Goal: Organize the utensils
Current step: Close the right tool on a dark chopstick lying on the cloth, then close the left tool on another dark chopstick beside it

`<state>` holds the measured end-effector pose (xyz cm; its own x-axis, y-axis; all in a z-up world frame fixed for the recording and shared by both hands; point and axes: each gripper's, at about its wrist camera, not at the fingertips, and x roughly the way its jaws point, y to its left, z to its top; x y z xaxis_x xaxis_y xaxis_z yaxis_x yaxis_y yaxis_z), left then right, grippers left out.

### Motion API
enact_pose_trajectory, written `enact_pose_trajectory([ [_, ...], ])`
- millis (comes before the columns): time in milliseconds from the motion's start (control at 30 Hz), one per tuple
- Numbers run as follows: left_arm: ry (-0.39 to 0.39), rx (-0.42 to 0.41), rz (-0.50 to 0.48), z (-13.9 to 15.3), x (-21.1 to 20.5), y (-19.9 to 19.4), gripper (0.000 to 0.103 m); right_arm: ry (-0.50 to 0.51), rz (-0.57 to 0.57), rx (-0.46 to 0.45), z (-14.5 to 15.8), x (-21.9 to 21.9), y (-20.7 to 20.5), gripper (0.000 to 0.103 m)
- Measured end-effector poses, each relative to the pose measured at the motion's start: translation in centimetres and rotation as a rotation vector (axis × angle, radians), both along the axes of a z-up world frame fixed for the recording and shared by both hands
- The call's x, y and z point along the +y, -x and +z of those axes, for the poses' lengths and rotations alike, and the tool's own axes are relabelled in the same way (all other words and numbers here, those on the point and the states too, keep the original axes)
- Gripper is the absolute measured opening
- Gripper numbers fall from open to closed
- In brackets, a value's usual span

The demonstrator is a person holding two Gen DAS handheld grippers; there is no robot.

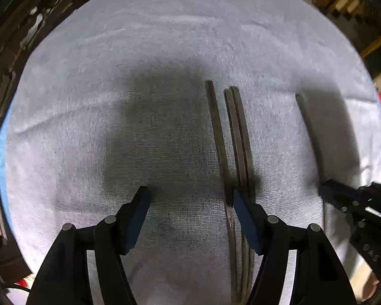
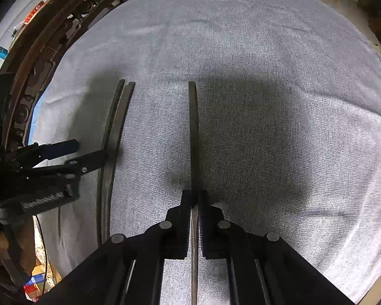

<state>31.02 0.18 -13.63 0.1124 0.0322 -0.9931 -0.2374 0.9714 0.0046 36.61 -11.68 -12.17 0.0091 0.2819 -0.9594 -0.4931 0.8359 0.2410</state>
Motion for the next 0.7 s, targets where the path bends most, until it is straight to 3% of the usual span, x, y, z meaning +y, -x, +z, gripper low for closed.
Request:
enact_pose_trajectory([
  [67,0.008,0.011,-0.004,0.1,0.0,-0.2,0.068,-0.002,0.000,0.002,0.0,0.0,0.0,0.008],
  [100,0.006,0.015,-0.018,0.0,-0.2,-0.5,0.062,-0.003,0.000,0.004,0.0,0.0,0.0,0.008],
  [167,0.003,0.034,-0.072,0.5,0.1,-0.3,0.037,0.001,0.005,0.007,-0.1,-0.1,-0.2,0.008],
  [200,0.007,0.062,-0.094,0.7,0.2,-0.4,0.016,0.007,0.011,0.008,-0.1,0.0,-0.2,0.008],
  [233,0.013,0.086,-0.113,0.6,0.4,-0.5,0.010,0.014,0.017,0.011,-0.1,0.0,-0.3,0.008],
  [300,0.029,0.115,-0.157,0.6,0.9,-0.5,0.010,0.037,0.037,0.021,-0.1,0.3,-0.4,0.008],
  [500,-0.020,0.233,-0.309,0.4,0.8,0.3,0.010,0.143,0.125,0.062,-0.2,1.6,-0.3,0.008],
  [700,0.043,0.258,-0.198,0.8,1.8,-0.5,0.011,0.209,0.123,0.066,0.1,2.7,-1.3,0.010],
])
